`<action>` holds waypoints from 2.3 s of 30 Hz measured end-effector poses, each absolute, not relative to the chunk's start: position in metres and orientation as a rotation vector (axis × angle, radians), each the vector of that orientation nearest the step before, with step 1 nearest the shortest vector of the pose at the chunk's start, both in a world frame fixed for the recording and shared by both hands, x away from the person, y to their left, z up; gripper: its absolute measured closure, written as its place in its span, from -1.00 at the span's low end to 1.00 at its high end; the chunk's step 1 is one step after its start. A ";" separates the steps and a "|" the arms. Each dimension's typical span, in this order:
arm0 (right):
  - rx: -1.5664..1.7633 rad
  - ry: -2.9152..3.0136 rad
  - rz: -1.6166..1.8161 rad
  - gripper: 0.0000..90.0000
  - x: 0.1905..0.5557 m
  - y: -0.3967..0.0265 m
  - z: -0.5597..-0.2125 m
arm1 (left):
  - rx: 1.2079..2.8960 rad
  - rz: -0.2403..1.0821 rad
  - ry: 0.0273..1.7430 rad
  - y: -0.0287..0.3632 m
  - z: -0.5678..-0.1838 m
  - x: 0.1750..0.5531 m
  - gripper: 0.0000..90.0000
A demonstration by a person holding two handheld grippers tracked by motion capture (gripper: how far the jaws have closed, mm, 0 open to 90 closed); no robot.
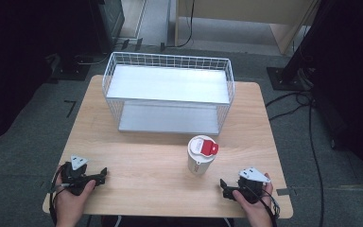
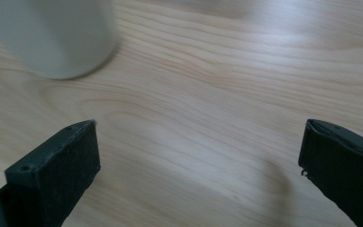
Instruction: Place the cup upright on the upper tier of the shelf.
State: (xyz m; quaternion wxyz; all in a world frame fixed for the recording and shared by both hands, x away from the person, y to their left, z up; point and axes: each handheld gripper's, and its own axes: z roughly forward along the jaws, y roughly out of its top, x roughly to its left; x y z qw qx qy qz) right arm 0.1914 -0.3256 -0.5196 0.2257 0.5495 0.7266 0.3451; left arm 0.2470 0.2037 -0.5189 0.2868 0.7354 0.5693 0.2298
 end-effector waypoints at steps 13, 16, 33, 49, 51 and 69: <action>1.389 2.041 1.120 -1.00 0.191 -0.277 -0.512 | 1.965 0.614 1.521 0.204 -0.519 0.247 -1.00; 1.365 1.999 1.163 -1.00 0.193 -0.270 -0.513 | 1.965 0.614 1.521 0.204 -0.519 0.247 -1.00; 1.388 1.856 1.347 -1.00 0.207 -0.236 -0.509 | 1.965 0.614 1.521 0.204 -0.519 0.247 -1.00; 1.332 1.598 1.319 -0.80 0.220 -0.215 -0.511 | 1.965 0.614 1.521 0.204 -0.519 0.247 -1.00; 1.321 1.588 1.325 -0.77 0.220 -0.214 -0.511 | 1.965 0.614 1.521 0.204 -0.519 0.247 -1.00; 1.296 1.532 1.346 -0.74 0.224 -0.211 -0.514 | 1.965 0.614 1.521 0.204 -0.519 0.247 -1.00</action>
